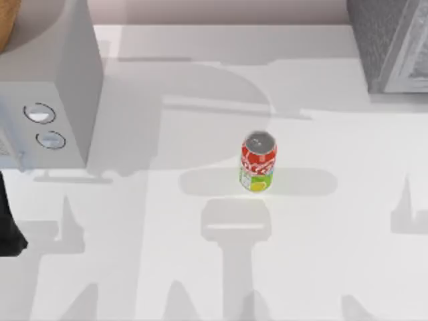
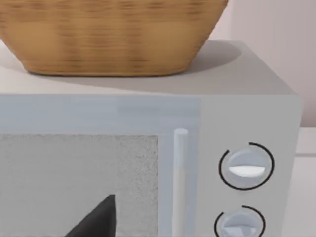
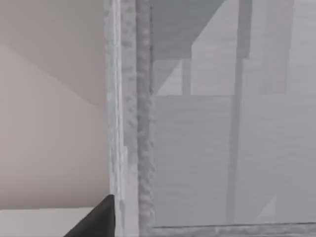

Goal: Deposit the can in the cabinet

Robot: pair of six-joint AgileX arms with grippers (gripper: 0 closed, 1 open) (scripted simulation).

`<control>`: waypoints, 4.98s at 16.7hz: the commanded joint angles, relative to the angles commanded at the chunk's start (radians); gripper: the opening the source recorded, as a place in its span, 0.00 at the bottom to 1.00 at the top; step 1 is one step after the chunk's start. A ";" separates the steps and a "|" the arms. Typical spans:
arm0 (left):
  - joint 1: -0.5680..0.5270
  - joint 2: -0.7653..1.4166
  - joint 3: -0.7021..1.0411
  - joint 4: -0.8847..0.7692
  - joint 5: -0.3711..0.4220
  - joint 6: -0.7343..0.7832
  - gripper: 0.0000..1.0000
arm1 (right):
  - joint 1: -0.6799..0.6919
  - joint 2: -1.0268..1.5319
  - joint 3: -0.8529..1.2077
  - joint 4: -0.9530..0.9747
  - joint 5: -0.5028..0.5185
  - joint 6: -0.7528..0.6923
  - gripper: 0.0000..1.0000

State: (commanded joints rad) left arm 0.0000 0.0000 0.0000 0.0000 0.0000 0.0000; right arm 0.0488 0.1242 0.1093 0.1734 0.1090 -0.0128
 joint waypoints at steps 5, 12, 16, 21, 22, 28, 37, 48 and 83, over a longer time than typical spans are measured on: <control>0.000 0.000 0.000 0.000 0.000 0.000 1.00 | 0.158 0.327 0.126 0.264 0.156 0.006 1.00; 0.000 0.000 0.000 0.000 0.000 0.000 1.00 | 0.456 1.027 0.315 0.717 0.430 0.030 1.00; 0.000 0.000 0.000 0.000 0.000 0.000 1.00 | 0.621 1.465 0.427 0.984 0.593 0.037 1.00; 0.000 0.000 0.000 0.000 0.000 0.000 1.00 | 0.792 1.948 0.552 1.279 0.771 0.035 1.00; 0.000 0.000 0.000 0.000 0.000 0.000 1.00 | 0.820 2.028 0.573 1.329 0.800 0.033 1.00; 0.000 0.000 0.000 0.000 0.000 0.000 1.00 | 0.926 2.333 0.653 1.518 0.905 0.021 1.00; 0.000 0.000 0.000 0.000 0.000 0.000 1.00 | 0.900 2.356 0.689 1.503 0.879 0.020 1.00; 0.000 0.000 0.000 0.000 0.000 0.000 1.00 | 0.793 2.377 0.811 1.406 0.771 0.019 0.92; 0.000 0.000 0.000 0.000 0.000 0.000 1.00 | 0.796 1.847 0.778 0.904 0.766 0.027 0.00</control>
State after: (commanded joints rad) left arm 0.0000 0.0000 0.0000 0.0000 0.0000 0.0000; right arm 0.8449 1.9710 0.8875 1.0769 0.8749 0.0140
